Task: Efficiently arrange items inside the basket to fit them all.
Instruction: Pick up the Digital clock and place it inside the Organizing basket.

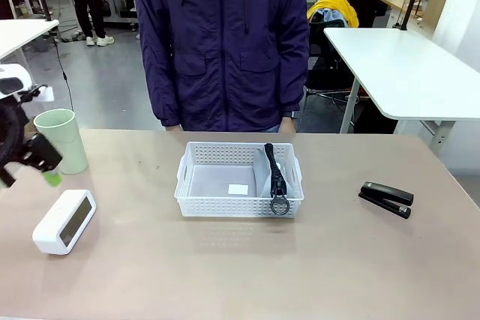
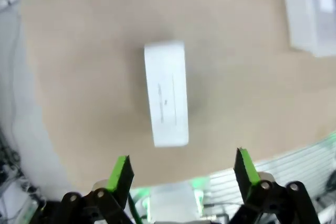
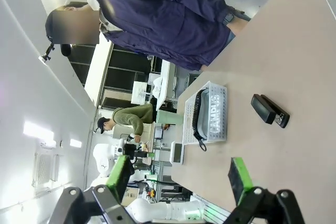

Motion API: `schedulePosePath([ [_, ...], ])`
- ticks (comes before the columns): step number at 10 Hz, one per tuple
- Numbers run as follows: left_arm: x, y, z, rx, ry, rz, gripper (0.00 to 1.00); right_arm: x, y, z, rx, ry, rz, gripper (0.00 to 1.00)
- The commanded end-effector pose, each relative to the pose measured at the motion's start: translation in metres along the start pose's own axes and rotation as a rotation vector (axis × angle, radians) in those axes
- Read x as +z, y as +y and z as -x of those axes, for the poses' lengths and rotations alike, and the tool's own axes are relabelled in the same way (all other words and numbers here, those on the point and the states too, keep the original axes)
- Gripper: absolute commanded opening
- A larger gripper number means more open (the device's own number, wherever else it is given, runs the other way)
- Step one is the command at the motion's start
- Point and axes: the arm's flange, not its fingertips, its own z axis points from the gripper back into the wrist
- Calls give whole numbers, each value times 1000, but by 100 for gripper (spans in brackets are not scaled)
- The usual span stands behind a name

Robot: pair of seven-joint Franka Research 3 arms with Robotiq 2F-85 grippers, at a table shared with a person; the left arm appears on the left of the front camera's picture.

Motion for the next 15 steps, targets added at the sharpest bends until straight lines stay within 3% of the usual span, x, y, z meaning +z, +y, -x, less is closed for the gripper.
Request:
schedulePosePath([
  [1, -14, -3, 10, 29, -140, 5, 100, -1, 1, -3, 28, -12, -23, 100],
  [2, -14, 1, 4, 78, -170, 10, 100, -1, 1, -3, 28, -12, -23, 100],
  [3, 6, -3, -10, 12, -73, 1, 100, -1, 1, -3, 28, -12, -23, 100],
  [8, 2, -6, -14, -15, -75, 13, 100, -1, 1, -3, 28, -12, -23, 100],
  [11, -50, 8, -28, 4, 47, -32, 100, -1, 1, -3, 28, -12, -23, 100],
  [15, -113, 8, -38, 23, 79, -59, 100, -1, 1, -3, 28, -12, -23, 100],
])
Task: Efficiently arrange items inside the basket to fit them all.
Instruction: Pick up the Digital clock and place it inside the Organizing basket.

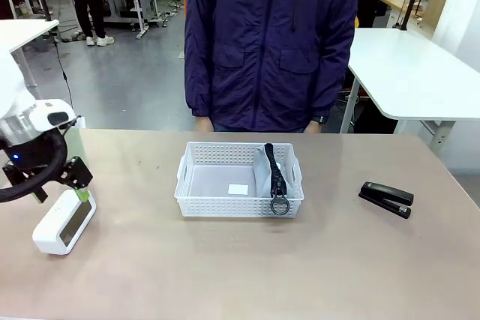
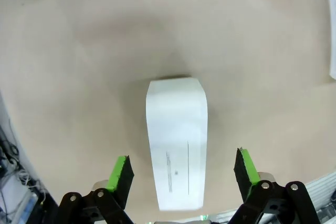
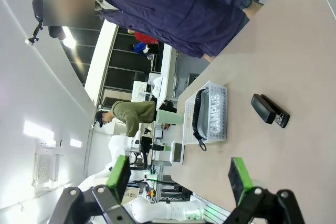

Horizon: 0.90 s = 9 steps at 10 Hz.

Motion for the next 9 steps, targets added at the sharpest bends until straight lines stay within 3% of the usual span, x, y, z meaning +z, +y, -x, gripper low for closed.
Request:
schedulePosePath([
  [1, -29, -2, -2, 17, 25, -40, 100, -1, 1, -3, 28, -14, -23, 100],
  [4, -57, 4, -6, 41, 115, -65, 100, -1, 1, -3, 28, -14, -23, 100],
  [8, -57, 1, -7, 24, 92, -75, 100, -1, 1, -3, 28, -14, -23, 100],
  [9, -58, 2, -7, 27, 91, -72, 90, -1, 1, -3, 28, -14, -23, 100],
])
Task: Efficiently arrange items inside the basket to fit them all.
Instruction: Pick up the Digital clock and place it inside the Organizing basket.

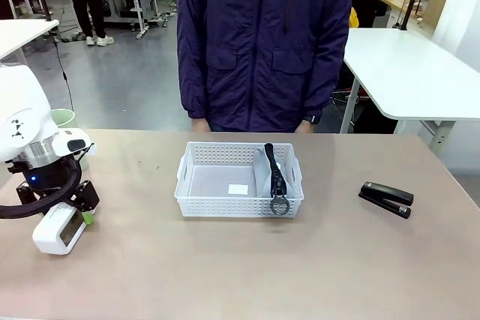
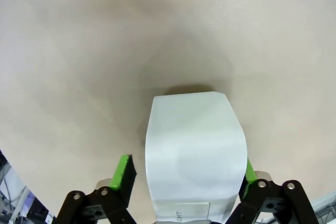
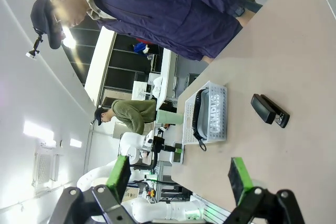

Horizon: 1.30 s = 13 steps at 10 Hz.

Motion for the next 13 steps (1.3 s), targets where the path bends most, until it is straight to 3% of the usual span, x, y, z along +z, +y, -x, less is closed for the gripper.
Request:
schedulePosePath([
  [1, -1, -4, 2, 19, -3, -39, 40, -1, 1, -3, 28, -14, -23, 100],
  [2, 0, -4, 2, 19, 1, -37, 31, -1, 1, -3, 28, -14, -23, 100],
  [3, 0, -4, 3, 21, 2, -35, 0, -1, 1, -3, 28, -14, -23, 100],
  [6, 0, -4, 2, 25, 10, -27, 4, -1, 1, -3, 28, -14, -23, 100],
  [9, 8, 1, 8, 29, 0, -6, 0, -1, 1, -3, 28, -14, -23, 100],
  [10, 21, 3, 13, 27, -15, 14, 0, -1, 1, -3, 28, -14, -23, 100],
  [13, 121, -5, 51, -13, -127, 177, 0, -1, 1, -3, 28, -14, -23, 100],
])
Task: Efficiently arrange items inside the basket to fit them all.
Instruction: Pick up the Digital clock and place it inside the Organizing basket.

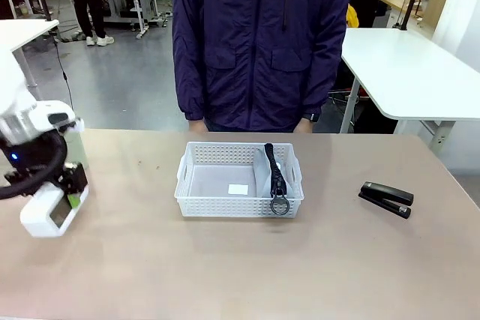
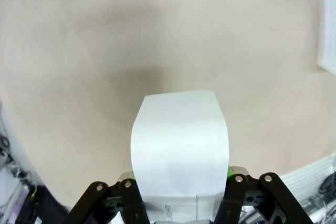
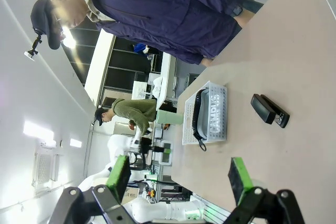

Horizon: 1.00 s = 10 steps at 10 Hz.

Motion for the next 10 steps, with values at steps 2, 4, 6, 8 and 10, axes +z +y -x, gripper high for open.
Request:
schedulePosePath([
  [2, 84, -2, 36, -61, -163, 166, 0, -1, 1, -3, 28, -14, -23, 100],
  [4, 112, 14, 68, -117, -343, 329, 0, -1, 1, -3, 28, -14, -23, 100],
  [6, 115, 29, 93, -160, -505, 420, 0, -1, 1, -3, 28, -14, -23, 100],
  [8, 142, 26, 78, -94, -441, 348, 0, -1, 1, -3, 28, -14, -23, 100],
  [10, 142, 26, 78, -94, -441, 348, 0, -1, 1, -3, 28, -14, -23, 100],
])
